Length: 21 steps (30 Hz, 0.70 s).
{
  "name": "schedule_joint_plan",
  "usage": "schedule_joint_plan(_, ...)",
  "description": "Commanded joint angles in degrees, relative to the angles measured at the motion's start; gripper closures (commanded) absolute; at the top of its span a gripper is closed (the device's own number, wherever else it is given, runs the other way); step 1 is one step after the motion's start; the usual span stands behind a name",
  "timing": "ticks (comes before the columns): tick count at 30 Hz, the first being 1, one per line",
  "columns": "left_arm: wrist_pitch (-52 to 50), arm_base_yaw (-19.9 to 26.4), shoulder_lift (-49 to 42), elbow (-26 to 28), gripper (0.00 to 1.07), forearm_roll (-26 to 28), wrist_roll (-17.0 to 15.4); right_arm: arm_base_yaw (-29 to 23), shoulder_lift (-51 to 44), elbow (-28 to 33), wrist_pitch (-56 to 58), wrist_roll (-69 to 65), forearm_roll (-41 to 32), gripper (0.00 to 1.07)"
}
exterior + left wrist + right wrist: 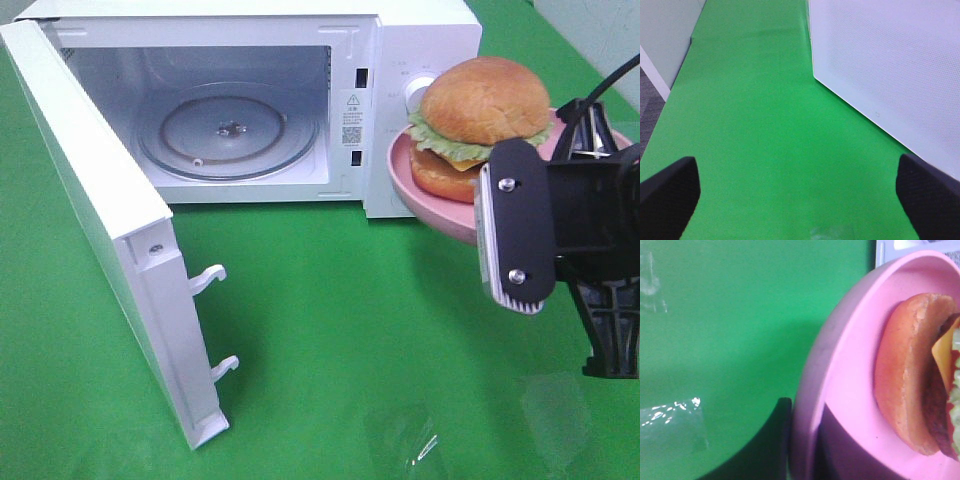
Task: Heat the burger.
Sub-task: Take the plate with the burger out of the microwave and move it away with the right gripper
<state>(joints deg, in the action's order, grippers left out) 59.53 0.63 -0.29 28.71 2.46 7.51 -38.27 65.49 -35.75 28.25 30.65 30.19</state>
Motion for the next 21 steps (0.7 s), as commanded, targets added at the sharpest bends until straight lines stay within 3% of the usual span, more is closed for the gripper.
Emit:
schedule_joint_plan(1, 0.0, 0.06, -1.38, -0.17, 0.07, 0.06, 0.06, 0.34, -2.18, -0.57, 1.49, -5.9, 5.21, 1.07)
schedule_joint_plan(13, 0.0, 0.06, -1.38, -0.17, 0.07, 0.06, 0.06, 0.34, -2.58, -0.57, 14.67, -34.66, 15.18, 1.07)
schedule_joint_plan(21, 0.0, 0.06, -1.38, -0.17, 0.07, 0.06, 0.06, 0.34, -2.52, -0.57, 22.12, -49.79, 15.64, 1.07)
